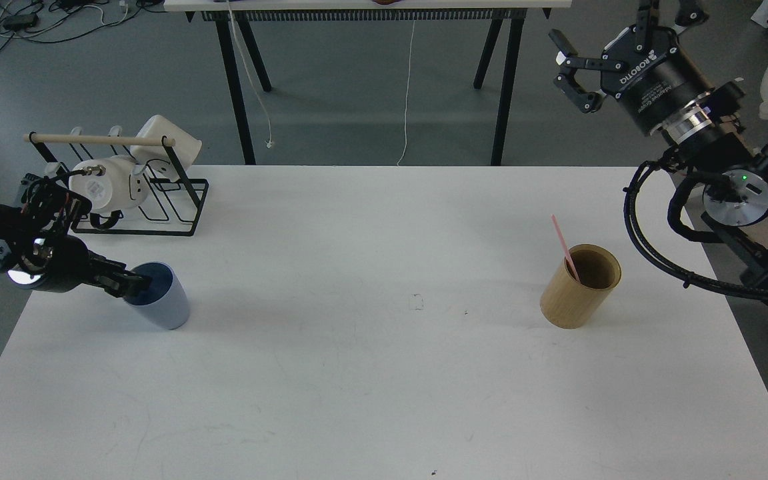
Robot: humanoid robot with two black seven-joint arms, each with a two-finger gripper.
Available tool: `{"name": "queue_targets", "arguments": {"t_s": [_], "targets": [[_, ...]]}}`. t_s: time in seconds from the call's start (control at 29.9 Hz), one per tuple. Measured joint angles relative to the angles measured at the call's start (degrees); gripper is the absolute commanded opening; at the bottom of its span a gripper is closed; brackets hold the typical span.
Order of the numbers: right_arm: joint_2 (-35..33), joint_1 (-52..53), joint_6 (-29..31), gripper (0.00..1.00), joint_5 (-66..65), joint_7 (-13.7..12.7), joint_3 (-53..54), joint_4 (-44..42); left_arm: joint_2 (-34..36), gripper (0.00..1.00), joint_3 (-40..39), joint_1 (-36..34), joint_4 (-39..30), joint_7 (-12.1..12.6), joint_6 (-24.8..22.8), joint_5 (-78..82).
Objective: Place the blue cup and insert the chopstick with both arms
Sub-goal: 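Lower the left gripper onto the blue cup rim and grasp it, then carry the blue cup with the left gripper to the table center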
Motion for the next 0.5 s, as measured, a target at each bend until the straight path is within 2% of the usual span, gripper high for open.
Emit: {"name": "queue_targets", "arguments": {"t_s": [0.33,0.44,0.5], "targets": [[-0.08,-0.07,0.00,0.99,0.00,0.00,0.10,0.00,0.24,0.20,-0.03,0.16,-0.10,0.00,0.19,0.74],[-0.06,-0.07,0.00,0.99,0.00,0.00,0.11,-0.17,0.26,0.06,-0.24,0.15,-0.52,0.00,0.22,0.77],[-0.02,-0.07,0.00,0.99,0.00,0.00,0.11,-0.19,0.26,0.00,-0.24,0.15,-0.84,0.00,0.29,0.92]]}}
